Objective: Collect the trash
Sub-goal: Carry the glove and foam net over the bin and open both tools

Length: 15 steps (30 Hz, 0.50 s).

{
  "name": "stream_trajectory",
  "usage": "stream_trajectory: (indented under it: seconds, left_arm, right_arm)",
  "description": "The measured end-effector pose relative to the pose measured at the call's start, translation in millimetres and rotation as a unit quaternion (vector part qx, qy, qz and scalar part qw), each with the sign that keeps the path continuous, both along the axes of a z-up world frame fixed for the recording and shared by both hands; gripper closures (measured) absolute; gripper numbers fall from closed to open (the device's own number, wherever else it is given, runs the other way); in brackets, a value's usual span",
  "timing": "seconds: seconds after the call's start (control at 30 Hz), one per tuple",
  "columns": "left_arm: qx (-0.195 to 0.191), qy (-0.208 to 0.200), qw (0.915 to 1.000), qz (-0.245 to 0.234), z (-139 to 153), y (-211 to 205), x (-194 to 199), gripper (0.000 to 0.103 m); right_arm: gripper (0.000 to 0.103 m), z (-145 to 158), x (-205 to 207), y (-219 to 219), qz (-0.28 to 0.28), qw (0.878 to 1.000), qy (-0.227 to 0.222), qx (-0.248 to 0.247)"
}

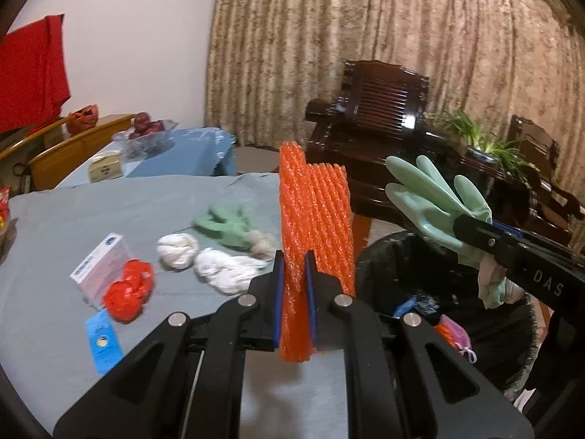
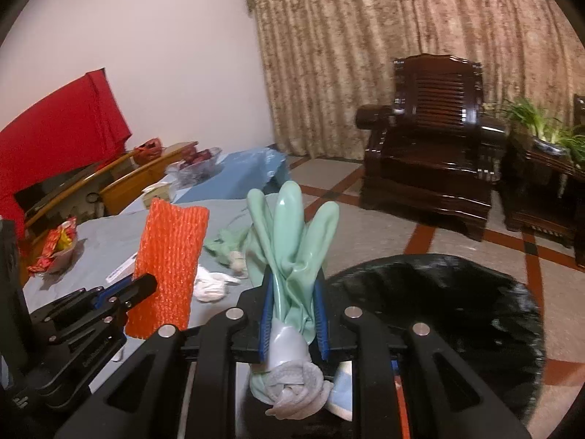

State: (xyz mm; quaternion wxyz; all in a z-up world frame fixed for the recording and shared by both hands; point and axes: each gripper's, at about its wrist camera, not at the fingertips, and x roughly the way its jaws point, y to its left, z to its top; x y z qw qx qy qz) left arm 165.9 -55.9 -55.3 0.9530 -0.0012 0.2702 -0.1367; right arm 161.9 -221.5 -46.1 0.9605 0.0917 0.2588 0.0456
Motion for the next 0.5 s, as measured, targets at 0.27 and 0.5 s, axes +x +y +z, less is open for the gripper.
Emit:
stream_trajectory:
  seconds: [0.27,0.5]
  left_arm:
    - [-0.003,-0.003,0.9989,-0.046,-1.8,-46.8,-2.1,0.093]
    - [-0.004,0.003,0.9965,-0.084,-12.3,-81.5,-2.7,0.093]
  right_arm:
    - [0.083,-1.7,-19.1,-46.0,-0.047,0.999,0.006,-0.009]
    - [0.083,-7.9,-31.6,-79.6,-0.088,0.996,0.014,-0.013]
